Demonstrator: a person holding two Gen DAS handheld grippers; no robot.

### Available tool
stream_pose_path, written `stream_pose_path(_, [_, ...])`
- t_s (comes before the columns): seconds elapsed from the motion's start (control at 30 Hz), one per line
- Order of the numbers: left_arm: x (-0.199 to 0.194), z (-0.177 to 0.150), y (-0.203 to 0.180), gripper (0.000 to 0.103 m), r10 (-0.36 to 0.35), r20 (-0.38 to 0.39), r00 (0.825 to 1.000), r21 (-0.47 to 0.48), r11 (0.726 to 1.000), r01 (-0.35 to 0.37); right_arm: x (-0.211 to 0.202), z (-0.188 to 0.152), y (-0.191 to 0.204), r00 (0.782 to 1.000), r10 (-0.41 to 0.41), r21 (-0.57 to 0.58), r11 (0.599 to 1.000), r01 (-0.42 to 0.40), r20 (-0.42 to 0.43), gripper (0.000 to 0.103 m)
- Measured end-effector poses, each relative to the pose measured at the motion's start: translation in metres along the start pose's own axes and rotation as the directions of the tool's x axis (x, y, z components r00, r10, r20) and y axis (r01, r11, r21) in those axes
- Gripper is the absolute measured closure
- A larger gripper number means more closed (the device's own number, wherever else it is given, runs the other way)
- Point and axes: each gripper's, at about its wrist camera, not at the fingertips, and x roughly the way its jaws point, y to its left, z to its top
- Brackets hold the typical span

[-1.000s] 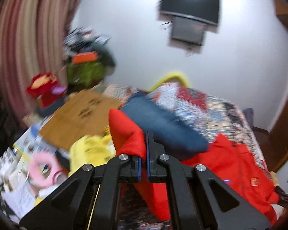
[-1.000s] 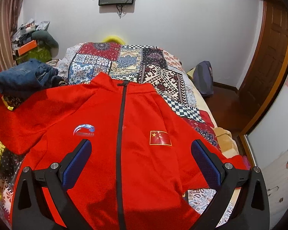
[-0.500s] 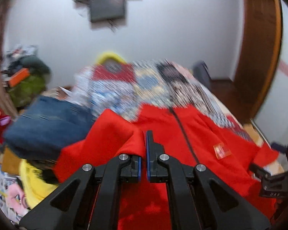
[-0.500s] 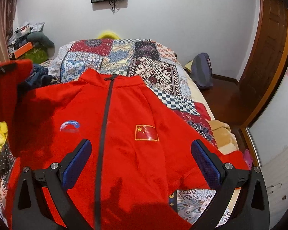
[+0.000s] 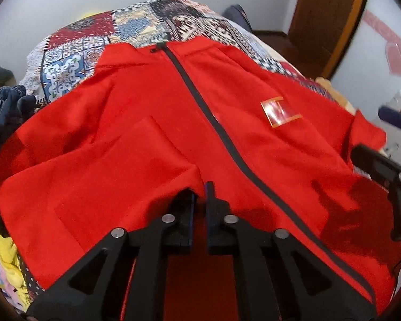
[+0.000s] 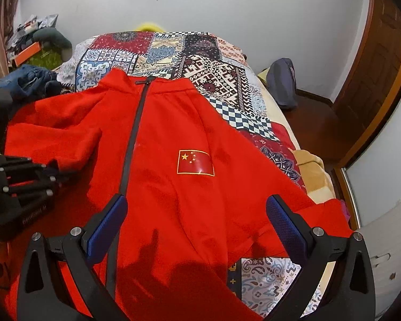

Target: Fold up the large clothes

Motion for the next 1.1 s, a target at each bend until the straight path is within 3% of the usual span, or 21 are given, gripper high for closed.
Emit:
stream_pose_path(0.1, [-0.012,-0.004,-0.003,0.09,-0.012,0.0,1.0,0.008,1.0,0.012,-0.004,0.001,0.003,1.0,-0.004,-0.011,1.0,0.004,0.004,0.0])
stream_pose_path(0.17, [-0.027,-0.005,-0.002,0.08,0.006,0.02,1.0,0.013,1.0,-0.006,-0.007,0.003,0.006,1.0,-0.005,-0.017,1.0,0.005,0.01,0.0])
stream_pose_path(0.23, [-0.044,-0.008,0.001,0.062,0.035,0.057,0.998,0.01,0.999,-0.035,-0.011,0.006,0.009,1.0,-0.003,-0.025,1.0,0.003,0.019,0.0])
stream_pose_path(0.3, [-0.061,-0.011,0.006,0.056,0.066,0.099,0.993,0.0,0.998,-0.067,-0.018,0.009,0.015,0.999,-0.002,-0.04,0.999,0.003,0.035,0.0])
stream_pose_path(0.63, [-0.13,-0.038,0.07,0.045,0.222,0.185,0.957,-0.12,0.972,-0.202,-0.034,0.024,0.06,0.994,0.075,-0.121,0.99,-0.066,0.074,0.0])
stream_pose_path(0.9, [-0.137,-0.086,0.144,0.04,0.327,0.089,0.941,-0.218,0.928,-0.302,-0.011,0.027,0.115,0.988,0.157,-0.253,0.956,-0.152,0.001,0.0])
stream_pose_path(1.1, [-0.111,-0.129,0.172,0.04,0.309,-0.021,0.951,-0.255,0.918,-0.304,0.015,0.018,0.164,0.971,0.212,-0.355,0.904,-0.237,-0.109,0.002])
